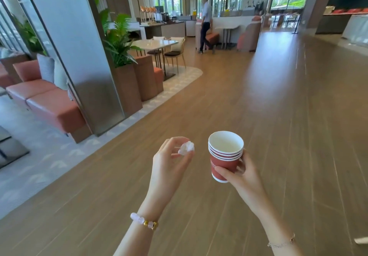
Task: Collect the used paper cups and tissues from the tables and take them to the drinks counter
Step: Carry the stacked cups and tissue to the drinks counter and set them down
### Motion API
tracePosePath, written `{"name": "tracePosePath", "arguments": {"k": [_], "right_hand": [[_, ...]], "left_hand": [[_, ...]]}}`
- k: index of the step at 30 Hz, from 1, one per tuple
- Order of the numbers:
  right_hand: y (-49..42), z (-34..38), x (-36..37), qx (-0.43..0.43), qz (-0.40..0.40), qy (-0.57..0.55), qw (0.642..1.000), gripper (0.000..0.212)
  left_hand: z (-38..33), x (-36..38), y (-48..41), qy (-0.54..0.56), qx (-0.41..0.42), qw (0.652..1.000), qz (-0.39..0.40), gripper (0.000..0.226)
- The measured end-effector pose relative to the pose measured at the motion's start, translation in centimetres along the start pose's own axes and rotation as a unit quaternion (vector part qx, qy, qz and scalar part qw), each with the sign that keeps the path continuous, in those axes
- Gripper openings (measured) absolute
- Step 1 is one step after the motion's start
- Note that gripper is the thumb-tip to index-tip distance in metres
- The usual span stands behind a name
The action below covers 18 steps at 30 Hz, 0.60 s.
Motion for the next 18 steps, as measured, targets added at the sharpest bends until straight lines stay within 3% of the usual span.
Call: {"name": "tracePosePath", "arguments": {"k": [11,18], "right_hand": [[-20.1,-3.6,0.3,0.000,-0.032,0.013,0.999,0.066],[-37.5,-5.8,1.8,-0.007,-0.052,0.019,0.998,0.071]], "left_hand": [[7.1,11.7,-17.7,0.016,0.013,1.000,0.023,0.009],[12.6,20.9,-32.9,0.039,0.024,0.998,0.040,0.010]]}}
Point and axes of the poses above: each hand's wrist, its own y-axis away from the middle knuckle, its own x-axis out of the palm, z = x × y, the point moved 9 cm from there along -y, towards the middle knuckle, and after that the axes turned 10 degrees about -z, right-handed, at the moved point
